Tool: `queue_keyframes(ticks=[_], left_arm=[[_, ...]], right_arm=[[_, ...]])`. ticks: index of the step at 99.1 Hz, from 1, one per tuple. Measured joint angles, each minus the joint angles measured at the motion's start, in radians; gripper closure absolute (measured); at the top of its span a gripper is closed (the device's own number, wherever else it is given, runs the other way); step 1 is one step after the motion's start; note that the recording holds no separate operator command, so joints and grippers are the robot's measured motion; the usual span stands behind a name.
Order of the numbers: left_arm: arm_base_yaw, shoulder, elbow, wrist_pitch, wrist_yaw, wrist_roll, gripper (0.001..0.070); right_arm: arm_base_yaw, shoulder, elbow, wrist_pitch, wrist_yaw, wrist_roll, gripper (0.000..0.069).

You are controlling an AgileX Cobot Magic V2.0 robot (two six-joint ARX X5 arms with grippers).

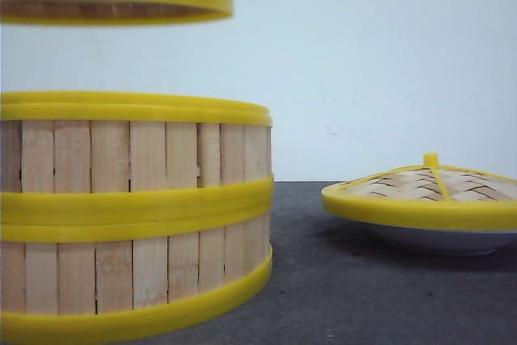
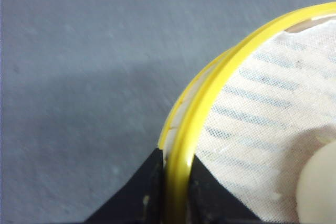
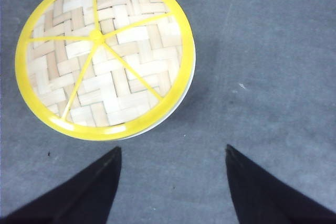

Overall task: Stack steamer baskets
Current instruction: 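Lift the single-bun basket with the left gripper and set it atop the stack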

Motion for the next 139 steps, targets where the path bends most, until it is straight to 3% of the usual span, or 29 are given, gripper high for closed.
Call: queue_keyframes(ticks=[37,126,139], left_arm=[[-0.098,0.003,-0.117,0.045,-0.014,0.0,0.0685],[-0.12,0.119,-0.118,0.066,-0.028,-0.003,0.0685],[-0.121,0.119,-0.118,0.068,-0.055,-0.004,0.0685]], right_arm=[[0.0,0.0,0.0,0.0,0.0,0.0,0.0307],[0.0,0.0,0.0,0.0,0.0,0.0,0.0307],[0.0,0.0,0.0,0.0,0.0,0.0,0.0307]])
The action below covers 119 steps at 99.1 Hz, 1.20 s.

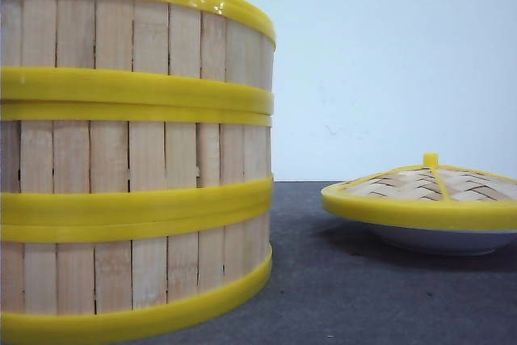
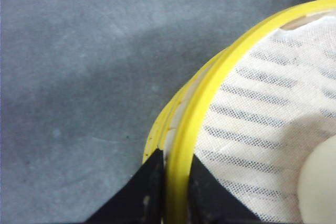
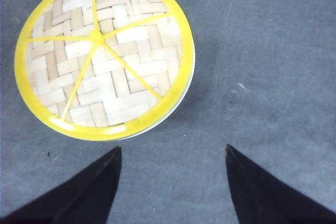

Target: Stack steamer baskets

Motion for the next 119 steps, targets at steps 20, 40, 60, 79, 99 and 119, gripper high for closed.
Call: queue_keyframes(ticks=[20,40,60,79,99,119], left_arm=[[-0.004,0.0,0.0,0.0,-0.012,-0.004,0.0684],[-0.006,0.0,0.0,0.017,-0.013,-0.015,0.056],[-0.006,0.0,0.0,0.031,-0.014,-0.018,0.041],[-0.006,0.0,0.0,0.054,-0.014,-0.022,0.041],[-0.006,-0.042,0.0,0.077,-0.015,-0.033,0.041],[0.0,-0.143,0.0,0.071,-0.12,-0.033,0.041]], right_arm=[[0.0,0.0,0.0,0.0,0.0,0.0,0.0307],[0.0,0.0,0.0,0.01,0.0,0.0,0.0307],[0.0,0.002,0.0,0.048,-0.037,0.0,0.0307],[0.0,0.047,0.0,0.14,-0.188,0.0,0.0307],[0.014,0.15,0.0,0.198,-0.232,0.0,0.0307],[0.072,0.277,0.0,0.285,-0.231,-0.024,0.0307]])
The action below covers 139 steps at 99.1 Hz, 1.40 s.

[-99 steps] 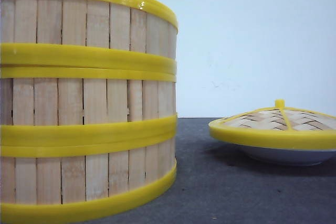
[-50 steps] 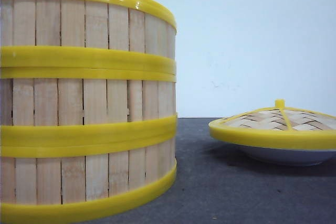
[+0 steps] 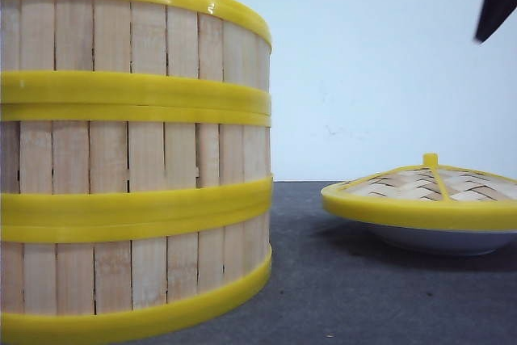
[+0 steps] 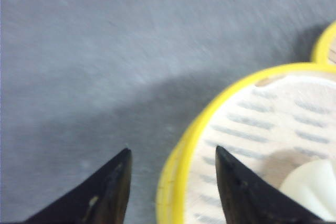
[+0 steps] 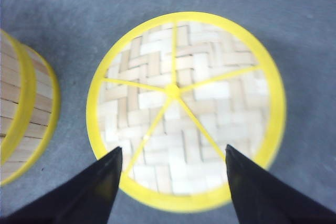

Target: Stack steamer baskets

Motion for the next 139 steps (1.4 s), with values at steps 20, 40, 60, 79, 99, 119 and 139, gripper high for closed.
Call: queue_keyframes(ticks=[20,40,60,79,99,119,139], left_arm=[[0.034,-0.011,0.0,-0.064,-0.069,0.0,0.041],[0.072,-0.011,0.0,-0.085,-0.07,0.001,0.041],[0.077,-0.011,0.0,-0.085,-0.07,0.002,0.041],[0.079,-0.011,0.0,-0.085,-0.07,0.002,0.041],[0.08,-0.011,0.0,-0.084,-0.07,0.002,0.041],[0.08,-0.011,0.0,-0.084,-0.071,0.002,0.041],[0.08,-0.011,0.0,-0.08,-0.071,0.002,0.041]], right_arm=[[0.087,0.113,0.0,0.089,0.071,-0.019,0.0307],[0.142,0.209,0.0,0.147,0.129,-0.022,0.0307],[0.157,0.302,0.0,0.197,0.177,-0.022,0.0307],[0.155,0.359,0.0,0.211,0.229,-0.021,0.0307],[0.156,0.367,0.0,0.233,0.229,-0.022,0.0342],[0.156,0.368,0.0,0.241,0.229,-0.022,0.0468],[0.156,0.388,0.0,0.25,0.229,-0.022,0.0475]])
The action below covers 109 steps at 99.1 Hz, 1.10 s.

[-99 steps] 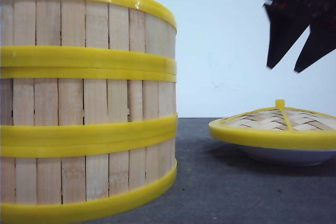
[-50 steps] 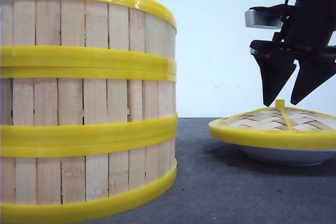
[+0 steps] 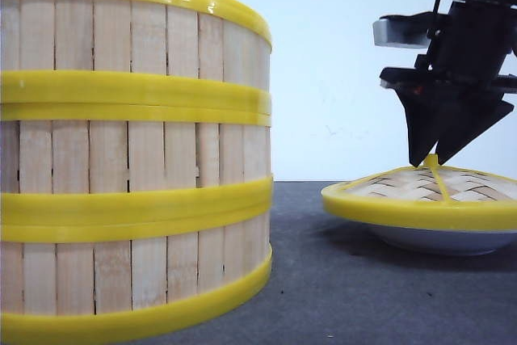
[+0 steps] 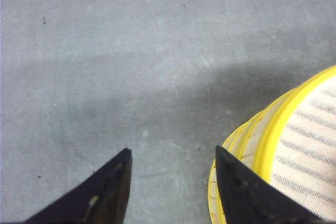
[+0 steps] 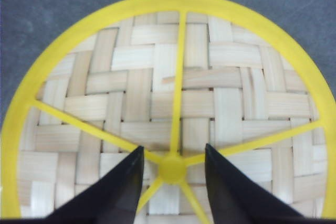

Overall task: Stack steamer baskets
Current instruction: 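Lower the right gripper onto the lid's center knob and grasp it, then lift the bamboo lid off the plate and lower it onto the stack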

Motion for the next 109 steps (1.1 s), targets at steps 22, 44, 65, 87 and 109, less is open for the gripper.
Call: queue_keyframes(ticks=[22,44,65,87,109], left_arm=[[0.0,0.0,0.0,0.001,0.0,0.0,0.041],[0.0,0.0,0.0,0.003,0.0,0.0,0.041],[0.011,0.0,0.0,0.031,0.0,0.0,0.041],[0.063,0.0,0.0,0.034,0.0,0.0,0.041],[0.114,0.0,0.0,0.041,-0.002,0.0,0.041]], right_arm=[[0.0,0.0,0.0,0.0,-0.002,0.0,0.0588],[0.0,0.0,0.0,0.0,-0.001,0.002,0.0633],[0.0,-0.009,0.06,-0.105,-0.002,0.002,0.0633],[0.018,-0.059,0.287,-0.285,-0.017,0.001,0.0633],[0.079,-0.058,0.495,-0.396,-0.144,0.001,0.0634]])
